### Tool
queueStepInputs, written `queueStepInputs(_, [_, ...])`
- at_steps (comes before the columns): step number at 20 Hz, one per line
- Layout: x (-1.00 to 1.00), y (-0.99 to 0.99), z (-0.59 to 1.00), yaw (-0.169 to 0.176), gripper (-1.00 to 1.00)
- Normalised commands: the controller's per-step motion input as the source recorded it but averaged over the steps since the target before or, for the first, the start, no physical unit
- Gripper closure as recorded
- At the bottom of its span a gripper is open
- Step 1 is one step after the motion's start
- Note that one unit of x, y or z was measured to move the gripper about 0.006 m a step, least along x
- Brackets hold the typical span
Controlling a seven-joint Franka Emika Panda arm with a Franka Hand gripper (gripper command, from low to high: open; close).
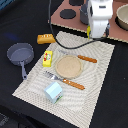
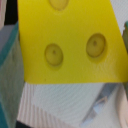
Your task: Interact with the objects in diverse but meaningful ways.
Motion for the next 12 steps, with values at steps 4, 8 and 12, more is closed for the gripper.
queueStepInputs(4, [-0.02, -0.89, 0.29, 0.000, 1.00])
queueStepInputs(8, [-0.07, -1.00, -0.01, 0.000, 1.00])
queueStepInputs(12, [-0.07, -1.00, -0.07, 0.000, 1.00])
